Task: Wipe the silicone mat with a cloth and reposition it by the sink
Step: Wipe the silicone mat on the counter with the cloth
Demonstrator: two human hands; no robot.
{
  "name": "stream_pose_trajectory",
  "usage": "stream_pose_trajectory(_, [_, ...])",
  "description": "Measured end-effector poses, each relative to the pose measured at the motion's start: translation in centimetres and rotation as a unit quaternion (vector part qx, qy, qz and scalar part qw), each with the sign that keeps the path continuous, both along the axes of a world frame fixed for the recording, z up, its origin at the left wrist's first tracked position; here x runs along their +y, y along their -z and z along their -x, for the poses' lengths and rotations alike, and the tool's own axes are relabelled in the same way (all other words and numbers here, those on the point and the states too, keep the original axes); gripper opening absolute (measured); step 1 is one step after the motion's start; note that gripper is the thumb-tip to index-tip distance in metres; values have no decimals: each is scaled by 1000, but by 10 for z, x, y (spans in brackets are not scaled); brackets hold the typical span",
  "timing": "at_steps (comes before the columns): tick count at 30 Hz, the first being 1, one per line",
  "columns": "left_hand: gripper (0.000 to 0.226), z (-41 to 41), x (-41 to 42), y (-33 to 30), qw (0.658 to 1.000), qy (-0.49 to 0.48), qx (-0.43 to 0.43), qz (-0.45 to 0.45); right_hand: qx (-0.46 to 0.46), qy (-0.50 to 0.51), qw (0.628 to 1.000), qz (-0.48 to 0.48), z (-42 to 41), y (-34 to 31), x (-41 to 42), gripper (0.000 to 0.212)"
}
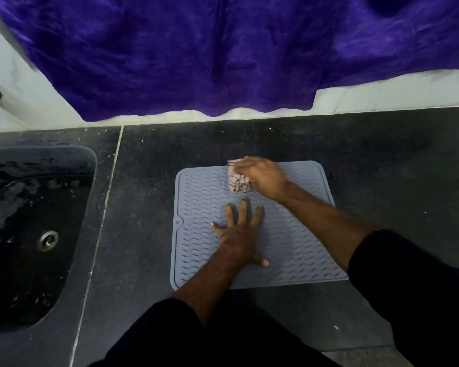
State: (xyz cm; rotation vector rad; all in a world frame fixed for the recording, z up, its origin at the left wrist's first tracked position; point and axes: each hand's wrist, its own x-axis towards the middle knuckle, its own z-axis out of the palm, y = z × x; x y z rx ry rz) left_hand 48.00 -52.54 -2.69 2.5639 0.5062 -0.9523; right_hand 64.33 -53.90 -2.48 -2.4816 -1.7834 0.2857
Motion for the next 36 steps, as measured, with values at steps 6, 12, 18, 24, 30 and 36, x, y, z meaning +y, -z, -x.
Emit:
stream_pose_trajectory(6, [131, -3, 2, -4, 1000, -7, -1, 0, -28, -27, 998, 52, 0, 2, 3, 49])
stream_pose_trajectory(12, [130, 0, -1, -5, 1000, 0, -2, 1, -5, 5, 1000, 25, 1, -1, -2, 48])
stream_pose_trajectory(18, [129, -1, -1, -6, 1000, -4, 3, 11, 22, -33, 998, 48, 6, 1, -3, 45])
stream_pose_trajectory(24, [130, 0, -1, -4, 1000, 2, -7, 7, 2, 10, 999, 37, 3, -13, 8, 49])
stream_pose_trajectory(30, [130, -1, 0, 0, 1000, 3, 5, 3, 27, -27, 998, 46, 23, 0, 15, 44])
stream_pose_trajectory(36, [125, 8, 2, 9, 997, -29, -61, 43, 8, -34, 998, 45, 9, -4, -4, 52])
